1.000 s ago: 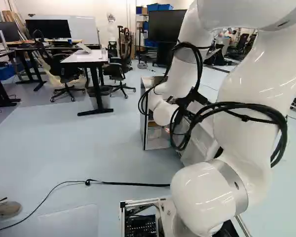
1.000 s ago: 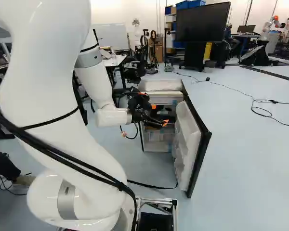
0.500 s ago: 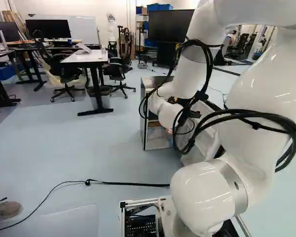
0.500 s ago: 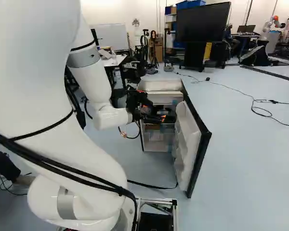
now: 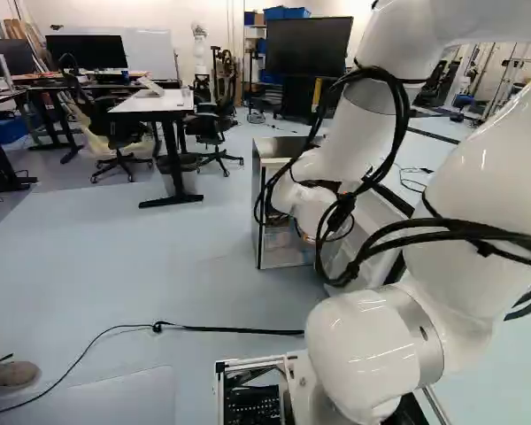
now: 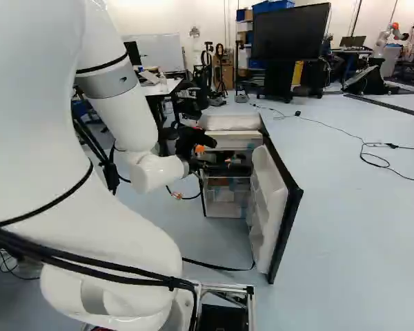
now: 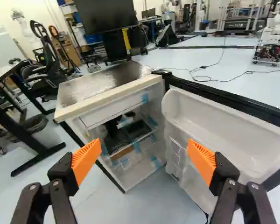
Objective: Open the fridge door
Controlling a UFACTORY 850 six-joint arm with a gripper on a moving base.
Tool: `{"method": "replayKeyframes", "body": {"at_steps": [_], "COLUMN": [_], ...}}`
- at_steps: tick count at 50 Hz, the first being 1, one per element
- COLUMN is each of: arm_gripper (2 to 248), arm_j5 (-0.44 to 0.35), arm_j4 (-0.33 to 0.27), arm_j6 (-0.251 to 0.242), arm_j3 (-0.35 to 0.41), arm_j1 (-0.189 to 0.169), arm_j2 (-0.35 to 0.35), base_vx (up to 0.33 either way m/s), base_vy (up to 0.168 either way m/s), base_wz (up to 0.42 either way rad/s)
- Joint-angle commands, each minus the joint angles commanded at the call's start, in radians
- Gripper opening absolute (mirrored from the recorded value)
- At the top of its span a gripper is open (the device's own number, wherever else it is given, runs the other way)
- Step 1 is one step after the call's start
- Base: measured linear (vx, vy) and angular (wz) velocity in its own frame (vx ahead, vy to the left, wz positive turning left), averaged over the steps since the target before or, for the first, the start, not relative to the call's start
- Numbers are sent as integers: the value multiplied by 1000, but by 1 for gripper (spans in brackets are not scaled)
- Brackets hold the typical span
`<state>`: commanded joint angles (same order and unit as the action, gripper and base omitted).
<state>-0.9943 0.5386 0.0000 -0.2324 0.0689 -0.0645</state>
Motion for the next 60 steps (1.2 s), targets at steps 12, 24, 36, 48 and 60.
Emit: {"method": "replayKeyframes", "body": {"at_steps": [12, 24, 36, 48, 60], "arm_gripper": [247, 247, 247, 247, 247], "arm_j5": [28, 53, 73, 90, 104], "arm_j4": [-126, -233, -324, -400, -459], "arm_j6": [0, 0, 0, 0, 0], "arm_j3": [34, 63, 87, 108, 124], "arm_j1": [-16, -30, -41, -51, -59], "arm_j2": [-50, -93, -129, -159, -183], "base_vx": [0, 0, 0, 0, 0], "base_vy": [0, 0, 0, 0, 0], "base_wz": [0, 0, 0, 0, 0]}}
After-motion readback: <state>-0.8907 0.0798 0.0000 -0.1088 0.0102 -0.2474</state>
